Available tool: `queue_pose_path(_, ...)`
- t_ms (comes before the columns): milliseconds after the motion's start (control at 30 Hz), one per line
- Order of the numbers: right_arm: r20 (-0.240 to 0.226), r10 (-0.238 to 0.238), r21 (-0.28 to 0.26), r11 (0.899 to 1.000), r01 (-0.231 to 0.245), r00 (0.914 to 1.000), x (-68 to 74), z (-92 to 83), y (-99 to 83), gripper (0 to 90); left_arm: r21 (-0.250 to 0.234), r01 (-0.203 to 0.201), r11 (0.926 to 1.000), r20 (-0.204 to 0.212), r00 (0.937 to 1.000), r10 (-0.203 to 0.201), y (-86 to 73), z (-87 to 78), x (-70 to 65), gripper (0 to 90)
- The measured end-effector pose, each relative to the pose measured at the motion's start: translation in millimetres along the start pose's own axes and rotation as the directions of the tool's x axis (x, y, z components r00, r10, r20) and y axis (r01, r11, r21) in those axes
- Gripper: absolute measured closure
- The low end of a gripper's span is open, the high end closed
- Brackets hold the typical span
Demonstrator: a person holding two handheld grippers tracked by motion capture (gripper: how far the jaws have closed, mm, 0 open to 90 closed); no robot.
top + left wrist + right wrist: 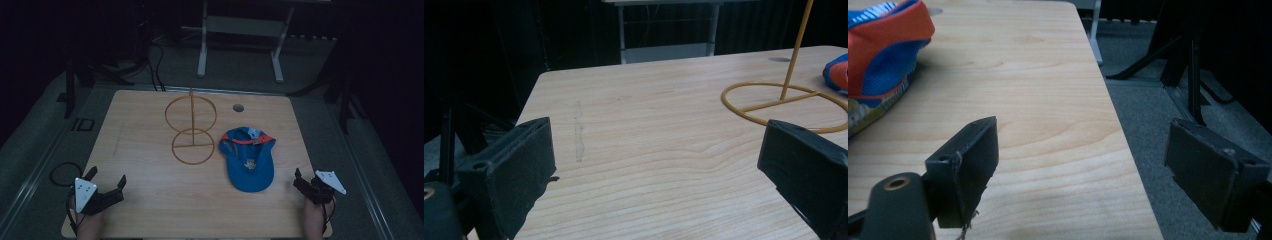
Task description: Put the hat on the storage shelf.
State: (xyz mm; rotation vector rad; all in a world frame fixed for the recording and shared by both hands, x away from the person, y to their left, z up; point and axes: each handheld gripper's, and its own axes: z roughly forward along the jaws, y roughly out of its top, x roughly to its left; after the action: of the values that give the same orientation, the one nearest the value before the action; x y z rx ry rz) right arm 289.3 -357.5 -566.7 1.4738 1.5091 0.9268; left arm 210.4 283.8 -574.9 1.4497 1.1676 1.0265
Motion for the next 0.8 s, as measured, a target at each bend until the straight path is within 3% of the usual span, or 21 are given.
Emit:
queue_pose_path(100,-0.006,-0.01,0.004,1.0,0.01,0.9999,0.7,0.2,0.0,14.8,-0.008,0.009,0.9999,0.001,1.0,-0.009,0.1,0.1,0.9,2.3)
queue_pose_path(200,-0.048,0.008,0.023,1.0,-0.007,0.9988,-1.9,1.1,0.4,14.8,-0.007,0.015,0.9999,0.0,0.9999,-0.015,0.0,0.4,1.7,2.3)
queue_pose_path(300,-0.053,0.014,0.038,0.999,-0.012,0.9985,-1.5,1.5,0.6,14.7,-0.008,0.012,0.9999,-0.002,0.9999,-0.012,0.1,0.4,1.3,2.3)
queue_pose_path(400,-0.096,0.028,0.083,0.996,-0.02,0.995,-1.0,2.4,2.6,14.7,-0.01,0.015,0.9998,-0.002,0.9999,-0.015,0.3,0.2,1.1,2.3)
queue_pose_path(533,-0.109,0.011,0.087,0.996,-0.002,0.994,0.3,1.3,6.6,14.7,-0.037,0.024,0.999,-0.011,0.9996,-0.024,2.2,-1.5,-0.2,2.3)
queue_pose_path(567,-0.137,0.019,0.082,0.997,-0.008,0.9904,0.6,1.0,10.0,14.7,-0.04,0.023,0.9989,-0.007,0.9997,-0.023,2.3,-1.5,-1.0,2.4)
queue_pose_path(800,-0.16,-0.001,0.106,0.994,0.019,0.9871,2.3,2.0,16.6,14.7,-0.03,0.017,0.9994,0.008,0.9998,-0.017,2.6,-0.8,-4.2,2.3)
